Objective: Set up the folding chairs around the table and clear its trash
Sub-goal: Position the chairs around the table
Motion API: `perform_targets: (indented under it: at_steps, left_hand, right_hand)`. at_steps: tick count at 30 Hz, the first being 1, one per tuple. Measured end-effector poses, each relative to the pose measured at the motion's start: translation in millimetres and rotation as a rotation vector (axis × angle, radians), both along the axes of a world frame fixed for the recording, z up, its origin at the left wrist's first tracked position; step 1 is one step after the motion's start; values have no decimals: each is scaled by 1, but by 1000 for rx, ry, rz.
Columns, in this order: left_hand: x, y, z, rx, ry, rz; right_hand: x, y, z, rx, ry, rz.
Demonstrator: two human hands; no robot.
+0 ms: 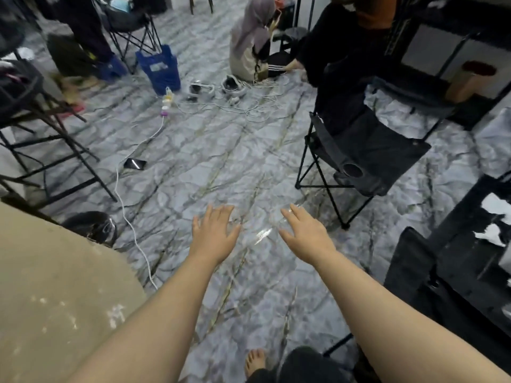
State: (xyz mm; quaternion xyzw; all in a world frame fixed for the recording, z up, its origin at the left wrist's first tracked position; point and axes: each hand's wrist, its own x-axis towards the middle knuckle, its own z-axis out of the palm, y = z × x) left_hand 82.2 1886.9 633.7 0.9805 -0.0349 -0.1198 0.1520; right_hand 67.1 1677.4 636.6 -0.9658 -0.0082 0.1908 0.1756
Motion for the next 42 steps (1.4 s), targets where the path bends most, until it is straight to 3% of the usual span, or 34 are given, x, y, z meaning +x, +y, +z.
perform_targets:
  at_steps: [6, 15, 23, 32, 42]
  left_hand:
    - [114, 22, -20, -27, 46, 45]
    - [365, 19, -3, -105, 3, 68]
    - [569, 24, 5, -139, -34, 9]
    - [836, -13, -3, -150, 18, -315]
    - [1034, -200, -16, -99, -32, -807]
  right_hand:
    - [123, 17, -3, 30, 42, 13]
    - [382, 16, 9, 19, -23, 78]
    - [584, 18, 5, 55, -57, 11]
    - [771, -14, -4, 101, -17, -333]
    - [897, -150, -25, 141, -53, -737]
